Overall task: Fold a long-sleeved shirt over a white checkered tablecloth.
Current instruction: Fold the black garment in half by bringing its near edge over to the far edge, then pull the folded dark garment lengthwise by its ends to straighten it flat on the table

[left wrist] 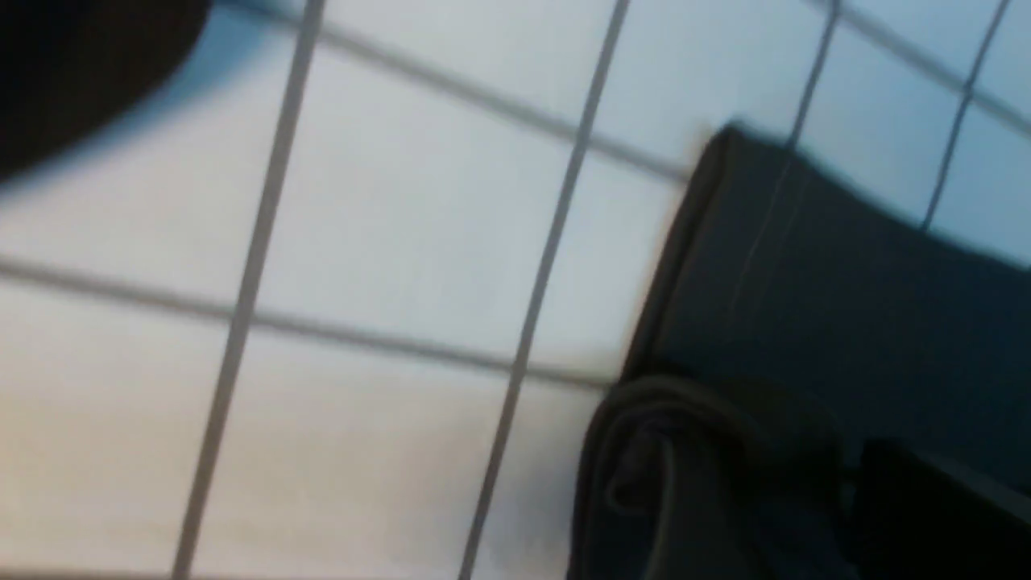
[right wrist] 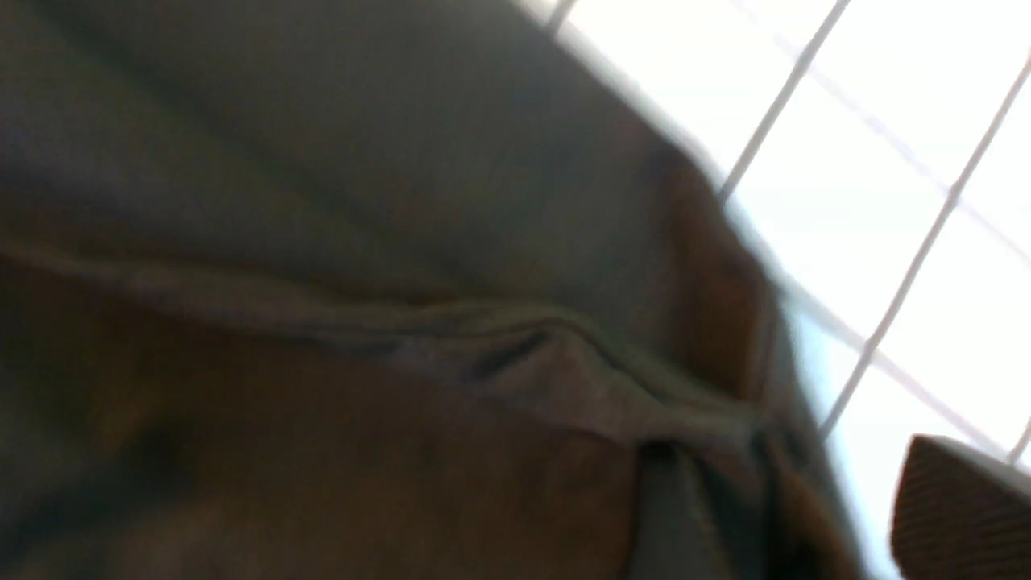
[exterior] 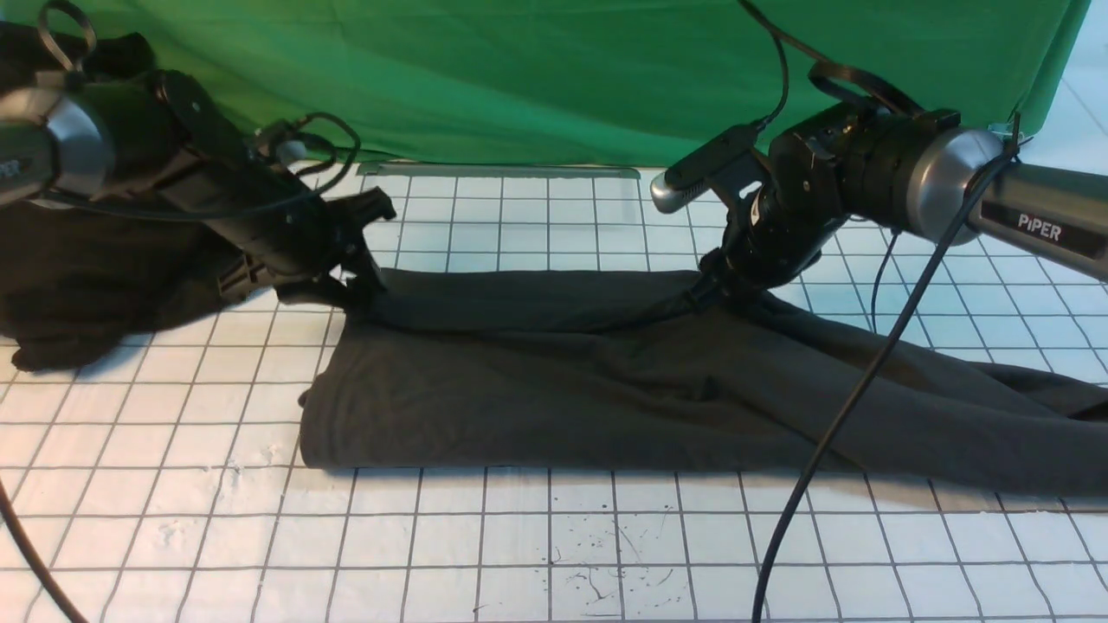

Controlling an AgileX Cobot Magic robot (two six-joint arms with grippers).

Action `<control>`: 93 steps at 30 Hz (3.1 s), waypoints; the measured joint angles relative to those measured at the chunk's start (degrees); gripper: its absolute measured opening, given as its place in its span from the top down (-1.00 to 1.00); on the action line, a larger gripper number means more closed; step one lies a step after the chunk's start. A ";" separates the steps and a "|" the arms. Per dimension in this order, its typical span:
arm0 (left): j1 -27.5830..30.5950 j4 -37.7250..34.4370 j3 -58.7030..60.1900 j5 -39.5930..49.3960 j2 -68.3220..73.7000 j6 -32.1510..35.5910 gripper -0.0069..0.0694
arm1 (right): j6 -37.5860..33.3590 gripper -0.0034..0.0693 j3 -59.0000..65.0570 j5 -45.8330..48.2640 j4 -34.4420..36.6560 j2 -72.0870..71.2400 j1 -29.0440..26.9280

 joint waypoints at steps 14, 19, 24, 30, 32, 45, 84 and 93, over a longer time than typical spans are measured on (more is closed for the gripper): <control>2.10 1.07 -22.39 16.38 0.00 3.37 -0.26 | 13.21 -0.18 -6.58 -0.73 -9.19 0.00 0.00; 1.85 1.22 -23.47 26.68 -0.18 8.77 0.22 | 7.91 0.08 -16.20 12.20 -8.12 0.00 -0.06; 0.69 2.61 -14.66 28.47 -1.08 10.48 0.70 | 0.64 0.80 -21.00 28.11 -1.15 -0.31 -0.16; -3.82 2.77 -4.26 27.93 -0.74 13.35 0.82 | -4.81 0.91 -15.75 31.78 14.99 -0.25 -0.16; -5.03 3.02 -3.42 23.98 -0.61 13.83 0.82 | -5.71 0.91 -13.74 30.12 18.90 0.76 -0.06; -5.21 6.94 -3.18 -3.10 1.30 14.42 0.82 | -4.03 0.91 -12.59 -2.87 21.71 9.42 -0.63; -3.33 4.83 -8.26 17.82 -3.98 14.79 0.81 | -1.96 0.50 22.65 13.33 10.42 -21.43 -28.57; -3.33 4.65 -8.26 17.77 -3.98 14.79 0.81 | -2.84 0.15 24.46 19.48 11.22 -14.35 -28.58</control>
